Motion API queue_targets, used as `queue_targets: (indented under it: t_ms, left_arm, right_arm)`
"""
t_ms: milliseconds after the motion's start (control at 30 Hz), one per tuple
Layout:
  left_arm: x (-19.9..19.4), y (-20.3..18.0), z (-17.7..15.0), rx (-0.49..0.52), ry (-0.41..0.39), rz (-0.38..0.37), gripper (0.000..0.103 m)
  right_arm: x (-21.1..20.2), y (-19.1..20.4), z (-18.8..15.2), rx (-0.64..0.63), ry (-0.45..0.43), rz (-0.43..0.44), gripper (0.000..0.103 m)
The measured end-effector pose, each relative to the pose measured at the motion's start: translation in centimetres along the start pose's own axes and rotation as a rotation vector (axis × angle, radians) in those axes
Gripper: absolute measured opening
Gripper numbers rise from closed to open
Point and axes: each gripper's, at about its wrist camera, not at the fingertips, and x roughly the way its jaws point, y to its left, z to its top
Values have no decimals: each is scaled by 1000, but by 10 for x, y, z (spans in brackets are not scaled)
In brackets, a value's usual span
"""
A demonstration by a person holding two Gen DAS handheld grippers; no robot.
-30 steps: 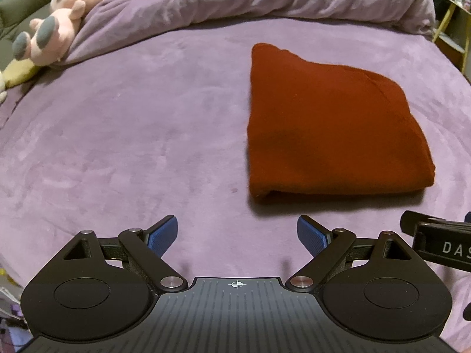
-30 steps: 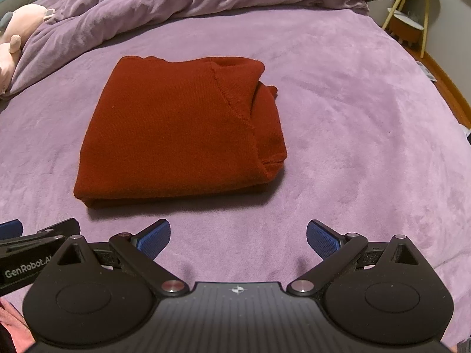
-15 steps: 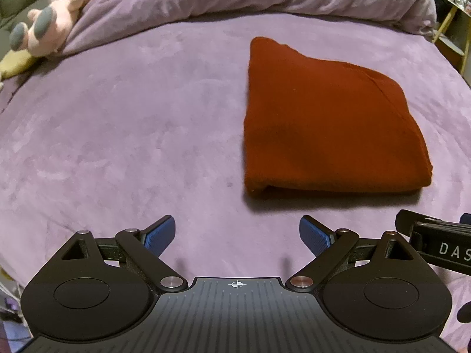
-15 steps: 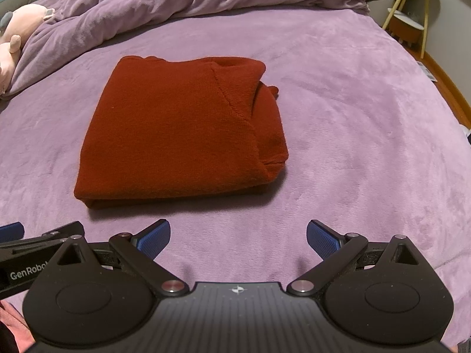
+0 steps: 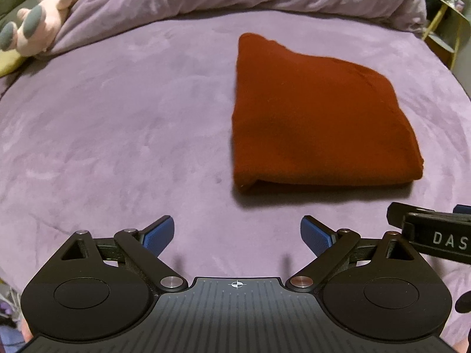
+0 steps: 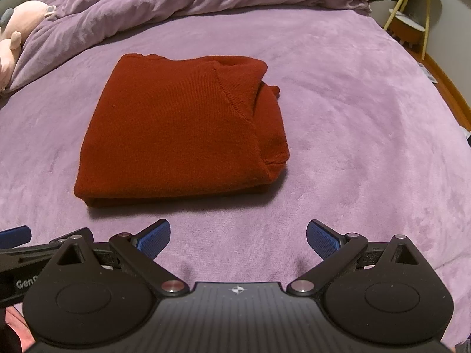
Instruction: Fold small clothes
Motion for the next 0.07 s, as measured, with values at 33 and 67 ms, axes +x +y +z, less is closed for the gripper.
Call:
queue_targets:
  t_ms: [33,67]
  left_arm:
    - [0,-1,0,7,-3,8,96]
    - [0,-2,0,12,-3,14,96]
  right_arm:
    - [0,0,0,2,0,-2,99]
    - [0,0,1,3,-1,-3,99]
